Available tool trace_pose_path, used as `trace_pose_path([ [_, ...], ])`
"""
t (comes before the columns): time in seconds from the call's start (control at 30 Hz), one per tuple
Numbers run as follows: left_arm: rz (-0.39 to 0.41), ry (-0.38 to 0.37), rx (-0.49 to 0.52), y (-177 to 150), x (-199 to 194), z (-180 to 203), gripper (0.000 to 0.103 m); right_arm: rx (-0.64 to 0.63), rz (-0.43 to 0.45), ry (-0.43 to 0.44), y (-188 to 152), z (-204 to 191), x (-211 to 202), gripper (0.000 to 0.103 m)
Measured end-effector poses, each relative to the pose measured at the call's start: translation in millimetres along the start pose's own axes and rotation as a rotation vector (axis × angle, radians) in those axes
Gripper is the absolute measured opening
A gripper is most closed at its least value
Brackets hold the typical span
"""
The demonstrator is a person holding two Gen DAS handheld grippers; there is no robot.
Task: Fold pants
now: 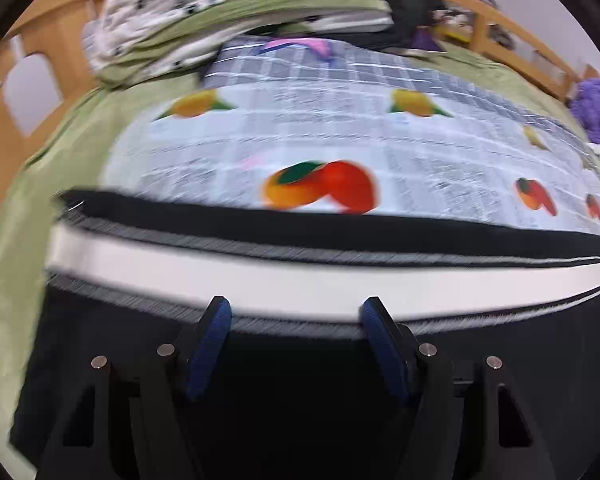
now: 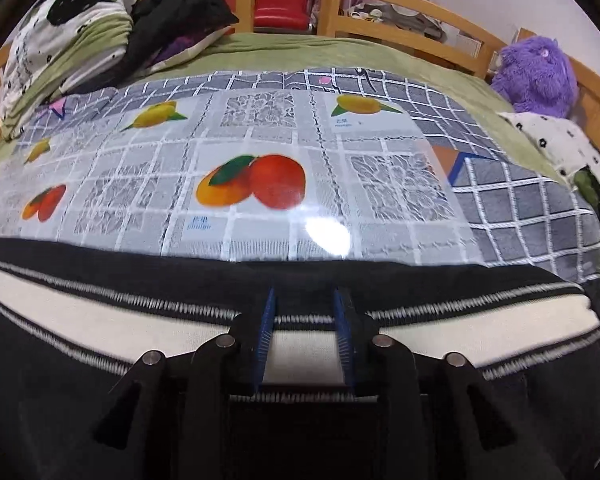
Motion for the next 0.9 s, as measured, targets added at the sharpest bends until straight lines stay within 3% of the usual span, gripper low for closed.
trace_pose_path([
  [0.07,-0.008,-0.038,-0.028,-19,-12,-11,0.067,0.016,-0.015,-0.037,-15,4,-11,0.045],
  [0.23,-0.004,-0.099,-0.050,-81,-45,-32,0.067,0.068,0.046,-0.035,-56,11,-55,0.046],
  [0.37,0.004,-0.202,-0.121,-127,-64,-49,0.066,0.161,0.075,0.044,-84,11,-99,0.048],
  [0.53,0.013,-0.270,-0.263,-172,-63,-83,0.066,0.210,0.119,0.103,-92,-9,-154,0.048],
  [0.63,0.065,-0.341,-0.361,-177,-59,-108,0.065,0.189,0.092,0.115,-94,-31,-178,0.048],
  [0.8,0.158,-0.372,-0.500,-158,-47,-147,0.063,0.160,0.048,0.150,-106,-72,-202,0.048],
  [0.9,0.185,-0.386,-0.554,-142,-36,-163,0.055,0.123,0.034,0.130,-117,-93,-209,0.048],
])
Point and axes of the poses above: each gripper's, at about its wrist camera, not at the fingertips, and x roughly the way its jaws point, z to its right, y to its top, the point moved 10 cm from there along x, roughly the way its jaws point, and after that the axes turned 14 degrees about -z, right-handed, at the moved point
